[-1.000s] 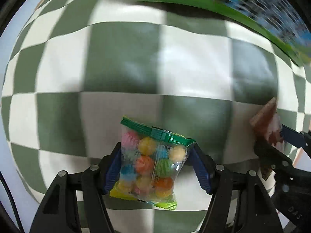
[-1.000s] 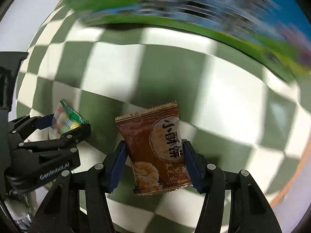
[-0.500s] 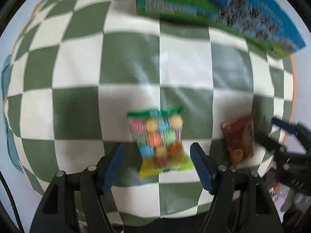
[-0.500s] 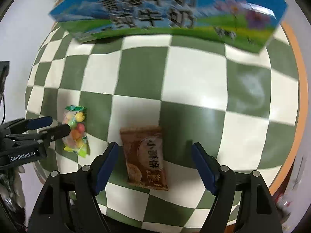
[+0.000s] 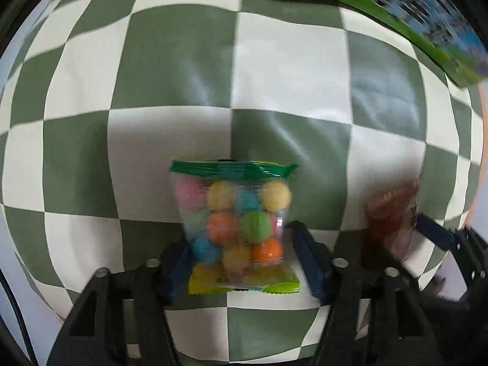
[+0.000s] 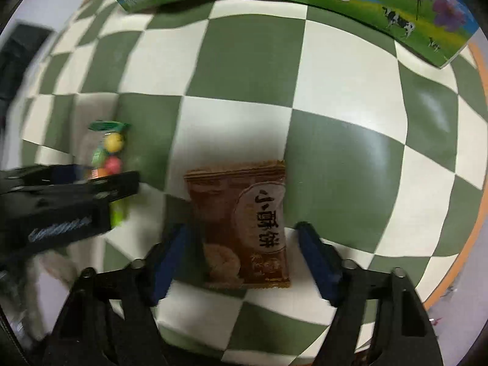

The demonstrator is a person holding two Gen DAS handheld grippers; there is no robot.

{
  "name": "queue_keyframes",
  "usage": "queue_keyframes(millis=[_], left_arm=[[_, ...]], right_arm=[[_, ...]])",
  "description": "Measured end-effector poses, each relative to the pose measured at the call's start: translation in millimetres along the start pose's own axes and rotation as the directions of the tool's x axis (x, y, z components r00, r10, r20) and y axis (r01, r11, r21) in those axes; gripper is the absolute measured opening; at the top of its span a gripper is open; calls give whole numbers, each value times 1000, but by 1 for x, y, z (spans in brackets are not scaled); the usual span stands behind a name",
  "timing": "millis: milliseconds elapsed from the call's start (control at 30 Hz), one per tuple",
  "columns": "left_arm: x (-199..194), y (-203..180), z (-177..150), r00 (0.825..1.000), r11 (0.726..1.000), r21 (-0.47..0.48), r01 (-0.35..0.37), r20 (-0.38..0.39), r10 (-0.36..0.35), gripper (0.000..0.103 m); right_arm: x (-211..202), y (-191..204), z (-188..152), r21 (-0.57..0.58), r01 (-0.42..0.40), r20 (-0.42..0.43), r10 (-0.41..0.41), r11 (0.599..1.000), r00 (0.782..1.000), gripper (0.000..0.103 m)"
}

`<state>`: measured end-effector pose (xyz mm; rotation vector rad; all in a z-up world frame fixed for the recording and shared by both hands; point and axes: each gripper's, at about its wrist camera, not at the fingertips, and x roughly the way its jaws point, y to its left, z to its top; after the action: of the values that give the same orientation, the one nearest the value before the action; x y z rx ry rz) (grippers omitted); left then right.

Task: Organize snacks
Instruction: 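Lift both held packets off the cloth toward the box, then lower both packets into the box and open both tools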

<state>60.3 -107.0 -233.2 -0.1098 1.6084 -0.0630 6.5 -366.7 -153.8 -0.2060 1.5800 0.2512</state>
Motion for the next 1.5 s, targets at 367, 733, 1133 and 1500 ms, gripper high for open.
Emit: queue_keyframes(millis=[367, 733, 1133, 1500], left_arm=[[5, -9, 7, 999, 997, 63, -48, 3, 48, 52], [13, -9, -14, 1000, 1000, 5, 0, -21, 0, 54], [-2, -3, -8, 999, 999, -11, 36, 17, -35, 46], [-34, -14, 31, 995, 999, 9, 53, 83, -54, 46]], right_arm=[[-16, -35, -27, 185, -56, 61, 45, 981, 997, 57], [11, -21, -15, 234, -69, 47, 60, 970, 997, 70], [-14, -40, -27, 245, -104, 96, 82, 964, 992, 57], [-60, -87, -3, 331, -156, 206, 90, 931, 974, 57]])
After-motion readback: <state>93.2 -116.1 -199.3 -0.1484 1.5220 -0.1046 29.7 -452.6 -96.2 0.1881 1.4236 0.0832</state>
